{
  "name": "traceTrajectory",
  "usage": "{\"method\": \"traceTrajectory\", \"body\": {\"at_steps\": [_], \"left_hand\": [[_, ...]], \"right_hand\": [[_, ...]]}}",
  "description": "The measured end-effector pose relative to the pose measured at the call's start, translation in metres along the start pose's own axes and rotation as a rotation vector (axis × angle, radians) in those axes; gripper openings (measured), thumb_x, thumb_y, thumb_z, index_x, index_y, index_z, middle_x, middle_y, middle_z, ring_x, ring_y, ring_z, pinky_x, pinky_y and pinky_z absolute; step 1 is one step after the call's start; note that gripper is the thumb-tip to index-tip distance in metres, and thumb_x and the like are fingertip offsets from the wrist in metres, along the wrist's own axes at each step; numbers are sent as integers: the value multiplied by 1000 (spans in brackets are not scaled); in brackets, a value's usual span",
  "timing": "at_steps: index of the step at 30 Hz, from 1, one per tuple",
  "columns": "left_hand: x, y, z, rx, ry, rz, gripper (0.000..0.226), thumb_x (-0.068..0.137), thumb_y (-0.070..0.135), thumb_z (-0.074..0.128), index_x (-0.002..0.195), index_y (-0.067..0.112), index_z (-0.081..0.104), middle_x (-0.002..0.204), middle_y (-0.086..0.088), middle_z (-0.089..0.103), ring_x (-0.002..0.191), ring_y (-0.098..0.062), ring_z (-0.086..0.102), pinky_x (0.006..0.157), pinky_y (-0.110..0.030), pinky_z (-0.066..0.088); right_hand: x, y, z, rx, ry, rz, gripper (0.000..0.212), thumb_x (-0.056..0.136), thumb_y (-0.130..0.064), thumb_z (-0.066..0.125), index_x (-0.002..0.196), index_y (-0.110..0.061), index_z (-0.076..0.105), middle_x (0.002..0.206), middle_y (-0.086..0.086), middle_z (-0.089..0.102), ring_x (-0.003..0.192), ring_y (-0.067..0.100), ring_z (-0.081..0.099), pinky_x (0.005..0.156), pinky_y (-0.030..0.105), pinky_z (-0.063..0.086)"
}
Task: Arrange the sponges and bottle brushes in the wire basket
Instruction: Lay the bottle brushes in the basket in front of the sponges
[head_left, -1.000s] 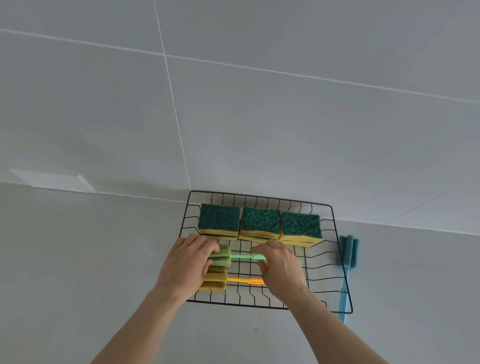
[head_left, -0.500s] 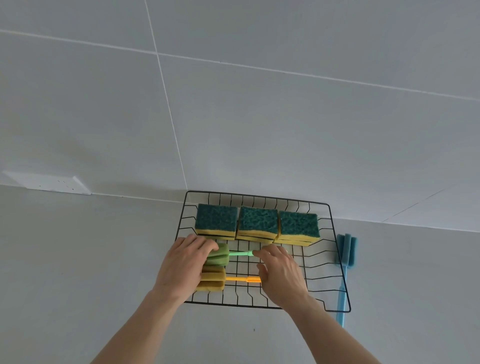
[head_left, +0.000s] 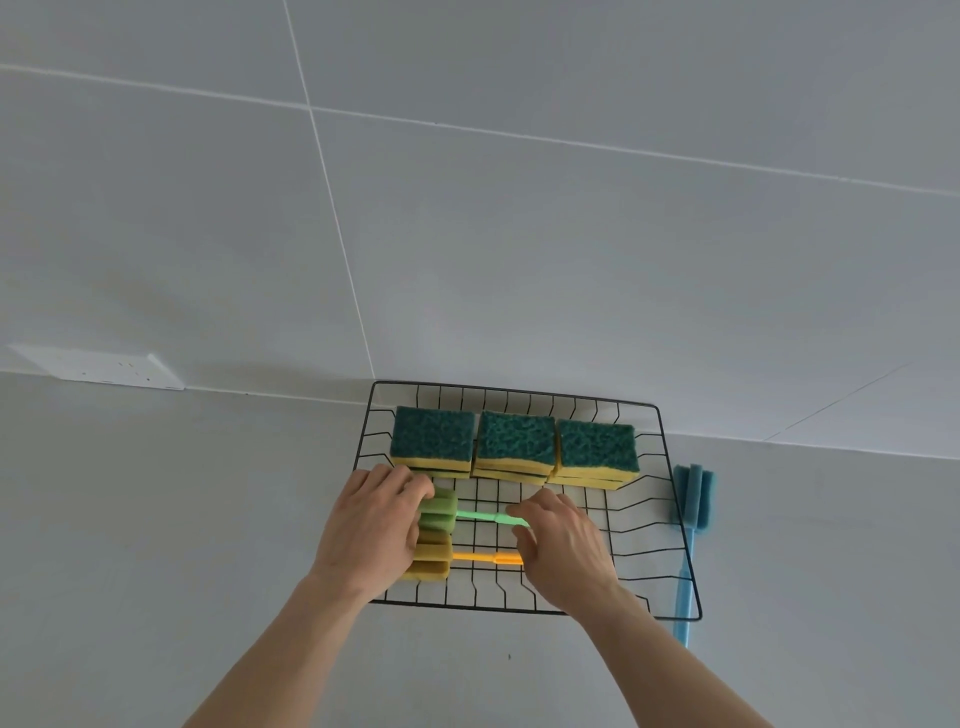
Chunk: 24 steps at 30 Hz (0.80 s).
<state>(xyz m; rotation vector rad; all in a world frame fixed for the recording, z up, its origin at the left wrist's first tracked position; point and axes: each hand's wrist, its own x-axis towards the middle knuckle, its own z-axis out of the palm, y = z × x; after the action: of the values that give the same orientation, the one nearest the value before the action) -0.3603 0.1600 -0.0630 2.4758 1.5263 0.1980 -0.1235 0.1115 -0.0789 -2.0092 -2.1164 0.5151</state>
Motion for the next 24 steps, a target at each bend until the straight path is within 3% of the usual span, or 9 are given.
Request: {"method": "traceTrajectory", "body": {"at_steps": [9,12,15,19,24], "left_hand": [[-4,28,-16,-56,24,-26,25,88,31,68,112,31,61,107,13,62,101,-13,56,93,-32,46],[-3,50,-19,-91,29,-15,23,89,29,69,111,30,62,104,14,64,97,-10,59,91,-32,47],[0,79,-19,-117,28,21,19,92,36,65,110,34,59,102,20,63,95,-5,58,92,-29,46],[8,131,-13,-169,28,76,16,94,38,63,109,34,59,101,21,63,95,-3,56,90,-28,48],[19,202,6,-198,10,148,20,96,41,56,115,34,57,107,19,62,103,-6,55,95,-29,43]], "right_hand": [[-18,14,-25,22,84,27,26,95,-28,61,120,-26,65,114,-8,63,104,15,56,87,30,49],[-33,26,-43,31,147,49,19,93,-22,65,111,-25,68,108,-8,65,97,16,59,78,28,49],[-52,45,-60,33,219,106,17,87,-15,69,101,-23,70,97,-7,66,86,18,62,66,26,43],[-81,81,-82,33,279,188,18,83,-12,72,97,-23,70,91,-6,65,82,20,63,64,26,43],[-113,132,-95,44,243,340,19,90,-20,64,108,-27,67,98,-7,64,84,20,61,67,31,47]]}}
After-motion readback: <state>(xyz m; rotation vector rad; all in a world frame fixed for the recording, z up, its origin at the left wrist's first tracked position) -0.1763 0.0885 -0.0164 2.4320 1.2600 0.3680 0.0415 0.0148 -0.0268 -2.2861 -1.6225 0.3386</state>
